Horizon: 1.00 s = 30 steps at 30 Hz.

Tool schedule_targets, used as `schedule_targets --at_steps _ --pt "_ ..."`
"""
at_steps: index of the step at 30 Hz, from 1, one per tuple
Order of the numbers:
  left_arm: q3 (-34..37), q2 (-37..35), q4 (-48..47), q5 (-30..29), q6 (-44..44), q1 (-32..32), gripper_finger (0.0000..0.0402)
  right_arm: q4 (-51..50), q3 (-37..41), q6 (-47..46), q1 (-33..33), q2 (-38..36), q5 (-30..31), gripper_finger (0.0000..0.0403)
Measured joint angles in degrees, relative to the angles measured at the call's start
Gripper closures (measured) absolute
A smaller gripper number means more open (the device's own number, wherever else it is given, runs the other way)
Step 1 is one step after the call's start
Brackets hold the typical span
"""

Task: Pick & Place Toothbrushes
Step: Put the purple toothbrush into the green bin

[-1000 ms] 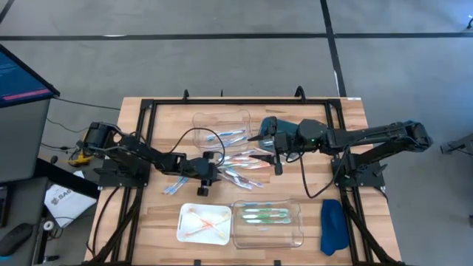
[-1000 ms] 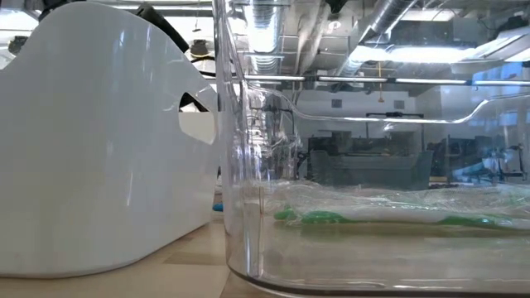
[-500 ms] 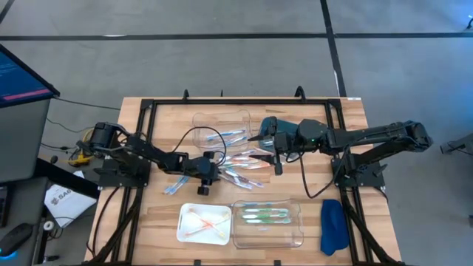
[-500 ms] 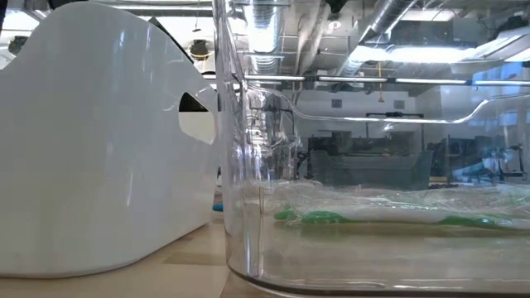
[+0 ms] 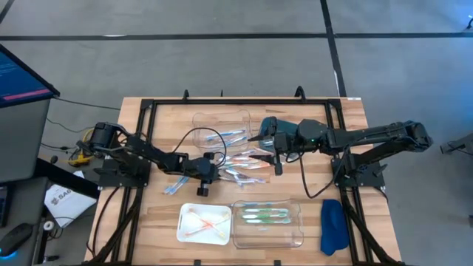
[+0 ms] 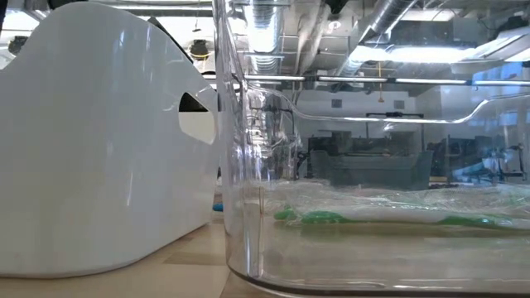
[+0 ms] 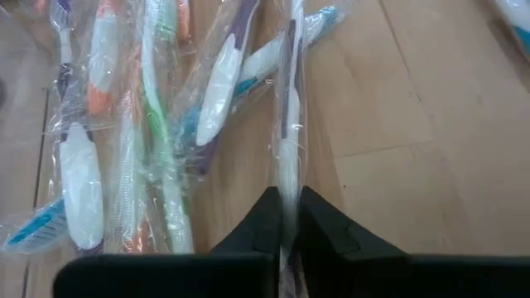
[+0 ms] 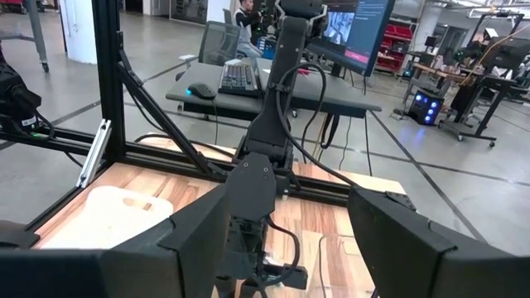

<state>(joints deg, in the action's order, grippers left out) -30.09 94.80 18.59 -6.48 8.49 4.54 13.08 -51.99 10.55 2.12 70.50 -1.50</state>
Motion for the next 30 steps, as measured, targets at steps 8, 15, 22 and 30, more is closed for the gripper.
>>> schedule_targets --at_steps 8,15,22,30 --pt "0.0 0.1 0.0 -0.2 -0.4 0.0 0.0375 -0.3 0.0 0.0 0.0 0.0 0.0 0.0163" --pt "0.1 -4.6 -2.1 -1.1 -3.5 0.0 0.0386 -0.7 0.0 0.0 0.0 0.0 0.0 0.0163" --pt "0.1 -10.8 -6.0 -0.7 -7.1 0.4 0.0390 -0.6 0.0 0.0 0.1 0.0 0.0 0.0163" --pt "0.1 -12.2 -6.8 1.0 -8.3 1.6 0.0390 -0.2 0.0 0.0 0.9 0.0 0.0 0.0163"
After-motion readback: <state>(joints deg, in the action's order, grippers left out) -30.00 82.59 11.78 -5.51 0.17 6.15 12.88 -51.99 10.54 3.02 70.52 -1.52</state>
